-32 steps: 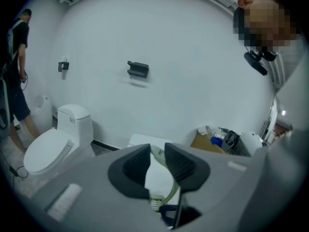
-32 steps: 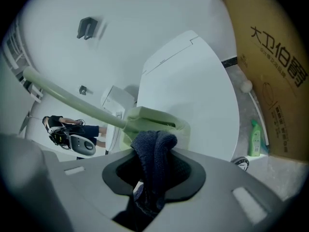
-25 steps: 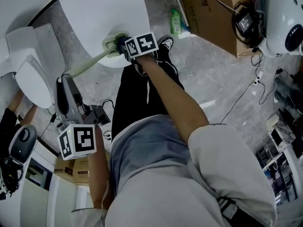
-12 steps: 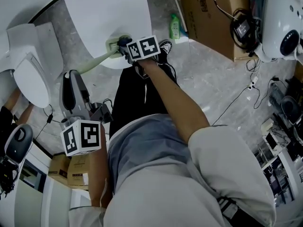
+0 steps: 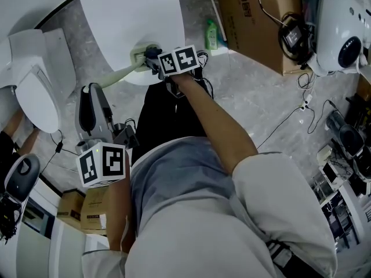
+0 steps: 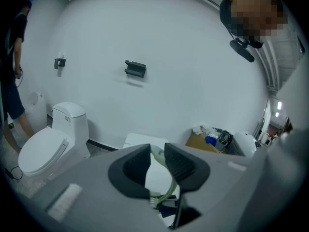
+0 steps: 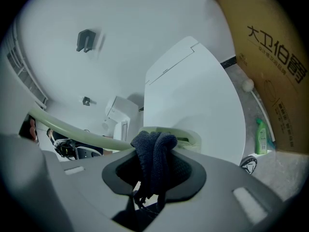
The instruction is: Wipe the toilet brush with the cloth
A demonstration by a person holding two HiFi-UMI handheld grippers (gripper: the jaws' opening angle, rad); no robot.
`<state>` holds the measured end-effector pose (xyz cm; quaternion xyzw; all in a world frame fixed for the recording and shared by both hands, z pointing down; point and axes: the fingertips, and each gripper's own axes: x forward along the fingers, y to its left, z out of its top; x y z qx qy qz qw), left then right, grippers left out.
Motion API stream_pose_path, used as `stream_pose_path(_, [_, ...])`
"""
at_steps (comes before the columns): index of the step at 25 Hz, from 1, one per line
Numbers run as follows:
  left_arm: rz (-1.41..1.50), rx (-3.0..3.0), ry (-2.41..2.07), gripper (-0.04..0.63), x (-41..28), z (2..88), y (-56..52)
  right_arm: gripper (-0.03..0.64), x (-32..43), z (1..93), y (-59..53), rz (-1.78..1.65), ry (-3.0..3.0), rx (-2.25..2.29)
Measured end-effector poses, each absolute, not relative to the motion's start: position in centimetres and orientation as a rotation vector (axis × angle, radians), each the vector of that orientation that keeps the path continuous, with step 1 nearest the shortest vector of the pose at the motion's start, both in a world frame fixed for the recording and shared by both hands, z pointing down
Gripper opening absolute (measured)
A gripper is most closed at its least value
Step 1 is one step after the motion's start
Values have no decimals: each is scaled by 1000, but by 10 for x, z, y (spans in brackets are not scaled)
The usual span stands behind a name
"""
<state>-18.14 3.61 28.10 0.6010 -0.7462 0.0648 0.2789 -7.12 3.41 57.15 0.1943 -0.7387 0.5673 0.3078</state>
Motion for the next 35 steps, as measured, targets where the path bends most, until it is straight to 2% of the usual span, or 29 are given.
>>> stream_pose_path(35, [155, 1666, -1958, 0, -183, 282, 28, 106, -71, 496, 26, 1544, -2043, 332])
